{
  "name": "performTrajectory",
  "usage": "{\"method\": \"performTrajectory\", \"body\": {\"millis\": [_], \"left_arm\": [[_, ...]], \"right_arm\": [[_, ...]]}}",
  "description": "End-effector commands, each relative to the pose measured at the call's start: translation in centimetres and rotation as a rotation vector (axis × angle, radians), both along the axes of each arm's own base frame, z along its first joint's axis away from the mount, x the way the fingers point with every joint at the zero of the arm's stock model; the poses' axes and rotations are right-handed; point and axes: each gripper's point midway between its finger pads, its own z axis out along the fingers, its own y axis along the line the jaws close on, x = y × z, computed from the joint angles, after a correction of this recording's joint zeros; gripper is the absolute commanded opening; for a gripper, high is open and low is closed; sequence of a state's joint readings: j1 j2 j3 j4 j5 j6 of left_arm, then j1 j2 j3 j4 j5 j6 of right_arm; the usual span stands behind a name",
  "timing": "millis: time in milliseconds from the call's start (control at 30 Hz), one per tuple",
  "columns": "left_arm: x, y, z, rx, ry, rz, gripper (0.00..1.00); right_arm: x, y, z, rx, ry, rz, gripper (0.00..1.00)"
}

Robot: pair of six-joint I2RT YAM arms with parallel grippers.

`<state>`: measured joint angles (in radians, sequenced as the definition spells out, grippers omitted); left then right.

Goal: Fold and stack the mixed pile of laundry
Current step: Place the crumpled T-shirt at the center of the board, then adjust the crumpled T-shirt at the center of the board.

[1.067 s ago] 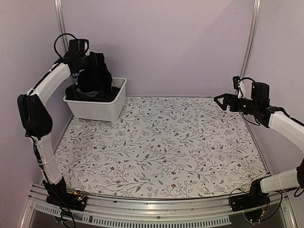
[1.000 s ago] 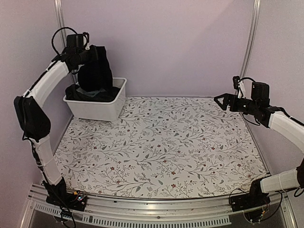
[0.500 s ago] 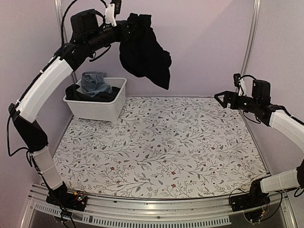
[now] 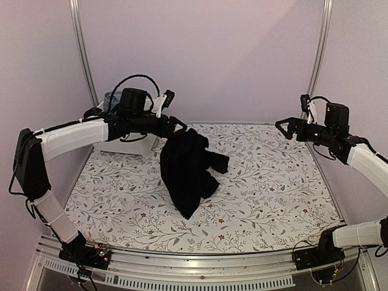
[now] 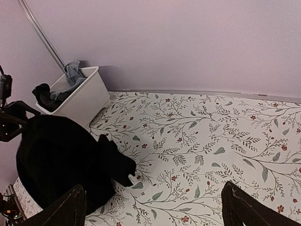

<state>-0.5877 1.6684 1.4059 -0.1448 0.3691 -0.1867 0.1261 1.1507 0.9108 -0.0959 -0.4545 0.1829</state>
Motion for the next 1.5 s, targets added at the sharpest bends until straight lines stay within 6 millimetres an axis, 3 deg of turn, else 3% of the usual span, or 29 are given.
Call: {"method": "performTrajectory", "body": {"millis": [0,67,133,267,400,567,767,967,1100,1233,1367,1467], "left_arm": [[1.8,5.9,-4.2,-0.022,0.091,0.172,0.79],[1.5,7.5,-6.1,0.014,0.113,0.233,0.87],[0.8,8.2,-7.2,0.052,0.129,0.255,0.89],[-2.0,7.7,-9.6,0.111,0.155,0.249,0.89],[-5.3,7.0,-13.6,0.188,0.231,0.244,0.89],[-8.6,7.8,-17.1,0.204,0.321,0.265,0.89],[-10.8,10.6,-20.3,0.258,0.405,0.348,0.91],[-12.0,10.6,-22.6,0.259,0.472,0.333,0.9],[-12.2,9.2,-23.3,0.225,0.5,0.276,0.78],[-12.0,8.5,-23.8,0.208,0.508,0.256,0.56],[-11.6,8.3,-24.2,0.218,0.511,0.249,0.3],[-10.9,8.7,-23.8,0.21,0.502,0.274,0.05]], "right_arm": [[-1.0,0.9,-2.4,0.013,0.06,0.058,0.99],[-1.2,1.4,-3.6,0.03,0.092,0.082,0.99],[-1.4,1.9,-4.7,0.041,0.121,0.103,0.99],[-1.9,3.7,-6.6,0.066,0.169,0.162,0.98],[-2.6,7.4,-8.6,0.053,0.227,0.251,0.96],[-4.0,13.4,-11.3,0.008,0.281,0.38,0.93],[-4.4,18.5,-16.2,-0.051,0.39,0.472,0.91],[-4.1,22.0,-19.8,-0.096,0.459,0.513,0.93],[-3.9,23.5,-22.2,-0.094,0.518,0.533,0.93],[-4.2,24.4,-23.2,-0.063,0.552,0.563,0.84],[-4.6,24.7,-23.6,-0.036,0.58,0.581,0.62],[-4.9,24.3,-24.0,-0.046,0.594,0.576,0.35]]}}
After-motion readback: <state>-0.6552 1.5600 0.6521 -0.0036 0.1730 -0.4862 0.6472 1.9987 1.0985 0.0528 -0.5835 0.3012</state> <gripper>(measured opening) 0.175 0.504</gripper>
